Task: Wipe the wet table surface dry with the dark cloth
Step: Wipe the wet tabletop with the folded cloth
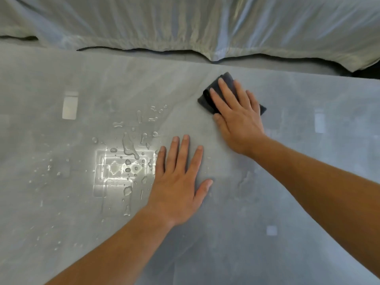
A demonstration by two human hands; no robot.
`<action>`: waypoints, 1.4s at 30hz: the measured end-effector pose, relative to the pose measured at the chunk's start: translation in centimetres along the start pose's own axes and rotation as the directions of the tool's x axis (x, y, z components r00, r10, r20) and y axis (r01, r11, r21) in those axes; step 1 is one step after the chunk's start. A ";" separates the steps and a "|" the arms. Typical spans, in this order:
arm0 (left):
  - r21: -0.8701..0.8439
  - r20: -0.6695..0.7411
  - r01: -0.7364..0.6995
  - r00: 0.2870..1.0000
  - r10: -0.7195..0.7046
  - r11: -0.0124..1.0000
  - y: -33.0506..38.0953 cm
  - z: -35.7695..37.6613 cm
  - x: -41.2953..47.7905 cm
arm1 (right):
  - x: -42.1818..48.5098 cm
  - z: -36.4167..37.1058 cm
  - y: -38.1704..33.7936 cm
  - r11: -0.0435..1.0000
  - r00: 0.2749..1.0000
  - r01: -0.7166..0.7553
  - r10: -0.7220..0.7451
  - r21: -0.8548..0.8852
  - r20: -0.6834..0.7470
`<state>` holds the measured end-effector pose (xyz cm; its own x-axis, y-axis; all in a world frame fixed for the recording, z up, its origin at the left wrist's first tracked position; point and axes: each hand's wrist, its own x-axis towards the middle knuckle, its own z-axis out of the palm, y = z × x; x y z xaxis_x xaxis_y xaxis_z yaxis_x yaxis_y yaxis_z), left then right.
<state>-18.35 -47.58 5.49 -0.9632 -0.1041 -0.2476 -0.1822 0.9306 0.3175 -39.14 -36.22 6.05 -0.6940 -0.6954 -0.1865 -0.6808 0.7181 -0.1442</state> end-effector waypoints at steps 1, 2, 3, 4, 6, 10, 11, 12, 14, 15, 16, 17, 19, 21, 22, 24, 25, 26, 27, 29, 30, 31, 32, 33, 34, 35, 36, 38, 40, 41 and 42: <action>0.002 0.002 -0.001 1.000 0.001 1.000 0.0 0.0 0.0 | -0.6 0.0 0.2 0.998 0.997 0.069 -0.068 -0.012 0.031; 0.002 0.004 -0.003 1.000 0.003 1.000 0.1 0.0 0.0 | -0.5 -0.2 0.8 0.996 0.995 0.093 -0.092 -0.011 0.044; 0.003 0.006 -0.004 1.000 0.004 1.000 0.1 0.0 0.1 | 0.4 -0.4 1.2 0.998 0.998 0.062 -0.062 -0.004 0.031; 0.002 0.008 -0.004 1.000 0.004 1.000 0.0 0.0 0.1 | 1.8 -0.6 1.3 1.000 1.000 -0.015 0.015 0.012 0.005; -0.002 0.012 -0.005 1.000 0.005 1.000 0.0 0.0 0.1 | 4.7 -0.9 0.8 0.974 0.975 -0.215 0.219 0.071 -0.040; 0.003 0.000 0.012 1.000 -0.012 1.000 0.0 0.0 0.1 | 4.8 -0.4 -2.1 0.986 0.984 -0.163 0.166 0.041 -0.067; 0.009 -0.006 0.022 1.000 -0.022 1.000 0.0 0.0 0.1 | 3.1 0.0 -2.6 0.997 0.996 -0.073 0.073 0.002 -0.051; 0.014 -0.008 0.030 1.000 -0.030 0.999 0.1 -0.1 0.1 | 1.0 0.4 -2.8 0.999 0.999 0.021 -0.022 -0.033 -0.029; 0.023 -0.008 0.033 0.999 -0.033 0.999 0.1 -0.1 0.0 | -2.8 0.9 -2.2 0.980 0.982 0.186 -0.183 -0.064 0.048; 0.027 -0.010 0.032 0.999 -0.032 0.999 0.1 -0.2 0.0 | -3.5 0.8 -1.2 0.967 0.968 0.243 -0.236 -0.074 0.086; 0.027 -0.010 0.032 0.999 -0.032 0.999 0.1 -0.2 0.1 | -3.2 0.6 0.0 0.961 0.962 0.265 -0.257 -0.085 0.096; 0.024 -0.009 0.030 1.000 -0.030 0.999 0.2 -0.2 0.1 | -2.4 0.4 1.1 0.970 0.972 0.228 -0.222 -0.086 0.077; 0.016 -0.012 0.024 1.000 -0.024 1.000 0.2 -0.1 0.1 | -0.2 -0.1 2.2 1.000 1.000 0.016 -0.015 -0.024 0.013; -0.024 -0.029 0.025 0.999 -0.026 0.999 0.1 -0.2 0.1 | 1.0 -0.2 1.4 0.985 0.985 -0.169 0.170 0.046 -0.027; -0.054 -0.044 0.028 0.999 -0.031 0.998 0.1 -0.3 0.0 | 0.6 0.1 0.5 0.981 0.980 -0.190 0.192 0.050 -0.044; -0.091 -0.073 0.046 0.996 -0.053 0.995 -0.3 -0.7 -0.4 | -1.9 1.0 -1.2 0.995 0.994 -0.099 0.100 0.026 -0.051; -0.088 -0.083 0.057 0.994 -0.064 0.995 -0.6 -0.9 -0.8 | -3.8 1.4 -1.7 1.000 0.999 -0.008 0.008 0.002 -0.045; -0.076 -0.083 0.065 0.994 -0.071 0.995 -1.0 -1.1 -1.2 | -5.6 1.8 -1.9 0.996 0.995 0.092 -0.092 -0.018 -0.028; -0.060 -0.073 0.071 0.994 -0.076 0.996 -1.3 -1.2 -1.7 | -7.2 2.1 -1.7 0.982 0.982 0.188 -0.188 -0.036 0.007; -0.029 -0.048 0.074 0.996 -0.075 0.997 -1.8 -1.3 -2.7 | -7.9 1.9 -0.2 0.951 0.952 0.303 -0.301 -0.056 0.048; -0.015 -0.043 0.070 0.997 -0.070 0.997 -2.0 -1.2 -3.0 | -7.4 1.6 0.5 0.961 0.962 0.274 -0.272 -0.047 0.031; -0.002 -0.040 0.064 0.997 -0.064 0.998 -2.0 -1.1 -3.2 | -6.7 1.5 0.7 0.982 0.983 0.184 -0.184 -0.030 0.001; 0.007 -0.035 0.063 0.997 -0.063 0.998 -2.0 -1.0 -3.4 | -6.1 1.5 0.5 0.998 0.998 0.064 -0.064 0.000 -0.020; 0.010 -0.034 0.069 0.997 -0.069 0.998 -2.0 -0.9 -3.5 | -5.8 1.7 -0.4 0.998 0.998 -0.042 0.043 0.036 -0.036; 0.007 -0.039 0.079 0.996 -0.079 0.997 -2.0 -0.8 -3.6 | -6.1 1.9 -1.6 0.993 0.993 -0.100 0.103 0.058 -0.058; -0.002 -0.045 0.090 0.995 -0.090 0.996 -1.9 -0.8 -3.6 | -6.9 2.3 -2.8 0.993 0.991 -0.106 0.110 0.057 -0.079; -0.014 -0.049 0.098 0.994 -0.098 0.995 -1.8 -0.9 -3.8 | -8.4 2.8 -3.9 0.997 0.994 -0.058 0.061 0.043 -0.085; -0.027 -0.051 0.099 0.994 -0.100 0.995 -1.4 -0.9 -4.4 | -12.2 3.6 -4.7 0.993 0.992 0.116 -0.116 -0.001 -0.045; -0.022 -0.039 0.097 0.994 -0.098 0.995 -1.0 -0.9 -5.3 | -15.1 3.9 -3.9 0.956 0.957 0.290 -0.289 -0.046 0.028; -0.020 -0.031 0.102 0.994 -0.103 0.995 -0.7 -0.9 -5.9 | -15.4 3.8 -3.0 0.937 0.938 0.345 -0.342 -0.064 0.052; -0.020 -0.024 0.106 0.994 -0.107 0.994 -0.4 -0.8 -6.5 | -15.1 3.6 -2.0 0.933 0.936 0.351 -0.349 -0.074 0.048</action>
<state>-12.19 -47.58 7.71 -0.9428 -0.2114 -0.2579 -0.2875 0.9071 0.3075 -26.44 -27.03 5.66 -0.4011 -0.8999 -0.1711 -0.8966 0.4239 -0.1280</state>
